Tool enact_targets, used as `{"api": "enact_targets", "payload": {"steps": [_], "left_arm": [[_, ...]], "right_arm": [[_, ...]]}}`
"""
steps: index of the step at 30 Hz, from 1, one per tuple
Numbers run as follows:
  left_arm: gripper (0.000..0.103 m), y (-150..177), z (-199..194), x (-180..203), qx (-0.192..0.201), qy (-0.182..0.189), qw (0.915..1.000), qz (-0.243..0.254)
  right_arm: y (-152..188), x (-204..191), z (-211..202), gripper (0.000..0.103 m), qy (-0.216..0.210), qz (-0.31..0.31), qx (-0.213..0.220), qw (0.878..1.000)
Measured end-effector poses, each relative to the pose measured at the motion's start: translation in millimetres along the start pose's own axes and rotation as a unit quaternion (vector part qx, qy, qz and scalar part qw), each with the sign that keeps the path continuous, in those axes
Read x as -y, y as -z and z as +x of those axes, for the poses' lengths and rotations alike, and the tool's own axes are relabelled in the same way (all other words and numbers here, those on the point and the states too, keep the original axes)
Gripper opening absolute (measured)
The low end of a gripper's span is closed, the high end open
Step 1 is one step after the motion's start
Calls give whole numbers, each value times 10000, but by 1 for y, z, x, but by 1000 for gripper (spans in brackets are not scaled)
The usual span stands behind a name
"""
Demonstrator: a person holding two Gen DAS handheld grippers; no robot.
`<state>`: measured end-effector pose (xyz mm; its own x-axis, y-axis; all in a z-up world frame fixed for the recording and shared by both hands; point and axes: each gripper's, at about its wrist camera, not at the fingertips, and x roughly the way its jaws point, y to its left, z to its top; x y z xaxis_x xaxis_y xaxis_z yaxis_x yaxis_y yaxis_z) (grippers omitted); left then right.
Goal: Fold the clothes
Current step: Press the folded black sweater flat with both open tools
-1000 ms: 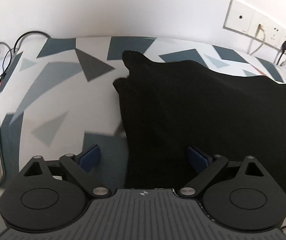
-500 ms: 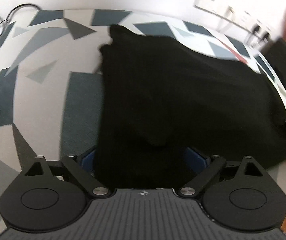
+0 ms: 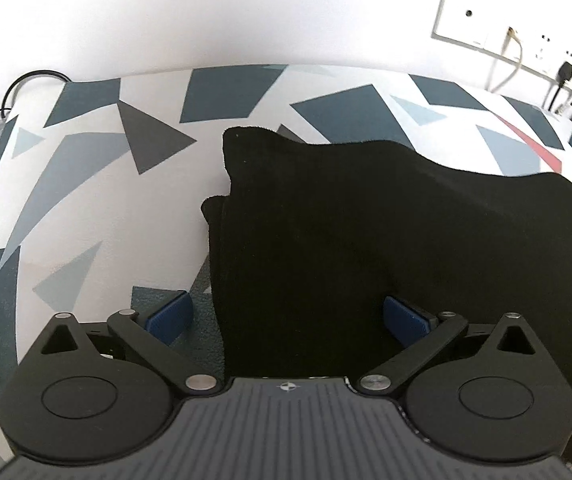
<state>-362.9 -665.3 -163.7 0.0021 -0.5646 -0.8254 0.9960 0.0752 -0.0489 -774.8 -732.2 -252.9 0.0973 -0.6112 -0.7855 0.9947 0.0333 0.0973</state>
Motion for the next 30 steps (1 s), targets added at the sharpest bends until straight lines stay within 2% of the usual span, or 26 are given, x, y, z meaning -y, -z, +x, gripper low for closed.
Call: {"api": "enact_targets", "payload": {"steps": [5, 10, 14, 22, 30], "left_arm": [[103, 7, -3, 0, 182, 9, 9998, 18], [103, 8, -4, 0, 207, 16, 9998, 22], [103, 2, -2, 1, 78, -16, 10000, 18], [103, -11, 5, -3, -167, 226, 9987, 421], [103, -8, 4, -3, -28, 280, 9985, 474]], "right_arm": [[10, -6, -3, 102, 121, -91, 270, 9995], [3, -7, 0, 102, 99, -152, 95, 9998], [-1, -6, 2, 102, 20, -252, -83, 9996], [-6, -8, 6, 102, 99, -184, -158, 9997], [-9, -9, 8, 102, 176, -60, -127, 9997]]}}
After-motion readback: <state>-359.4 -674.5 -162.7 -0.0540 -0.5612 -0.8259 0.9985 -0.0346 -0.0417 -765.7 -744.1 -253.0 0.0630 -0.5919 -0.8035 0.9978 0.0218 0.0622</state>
